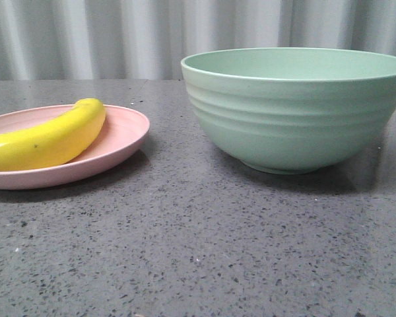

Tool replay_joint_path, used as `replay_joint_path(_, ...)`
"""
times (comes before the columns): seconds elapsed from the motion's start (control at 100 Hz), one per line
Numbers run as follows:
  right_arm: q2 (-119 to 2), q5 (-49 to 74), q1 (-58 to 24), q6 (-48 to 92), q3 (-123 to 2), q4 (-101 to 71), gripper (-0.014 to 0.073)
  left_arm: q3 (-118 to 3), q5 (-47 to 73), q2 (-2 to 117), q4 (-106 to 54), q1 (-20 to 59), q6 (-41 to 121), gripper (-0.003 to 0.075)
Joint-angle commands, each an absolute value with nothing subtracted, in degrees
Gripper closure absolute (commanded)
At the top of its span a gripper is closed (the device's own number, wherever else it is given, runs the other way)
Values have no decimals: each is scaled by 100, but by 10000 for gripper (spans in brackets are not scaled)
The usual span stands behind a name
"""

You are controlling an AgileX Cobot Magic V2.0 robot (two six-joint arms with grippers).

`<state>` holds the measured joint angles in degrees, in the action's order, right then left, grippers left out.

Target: Transfer banana from pink plate to green bowl

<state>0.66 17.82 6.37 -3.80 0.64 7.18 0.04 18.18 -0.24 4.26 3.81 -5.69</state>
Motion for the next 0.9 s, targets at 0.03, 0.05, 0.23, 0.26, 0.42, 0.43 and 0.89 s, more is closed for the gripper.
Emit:
replay_joint_path(0.03,189,1174,675,-366,180,745,657,64,1032,-191,560,363,-622,741)
replay_joint_path(0.05,189,1145,675,-366,180,745,657,64,977,-191,560,363,-622,741)
replay_joint_path(0.23,189,1070,675,-366,180,745,657,64,794,-191,563,363,-622,741)
replay_joint_path(0.26,189,1070,675,-366,180,745,657,64,795,-191,563,363,-622,741)
replay_joint_path(0.42,189,1070,675,-366,180,745,657,64,771,-191,563,363,-622,741)
replay_joint_path(0.43,189,1070,675,-366,180,745,657,64,770,-191,563,363,-622,741)
replay_joint_path(0.89,189,814,675,-366,180,737,657,64,709,-191,573,363,-622,741)
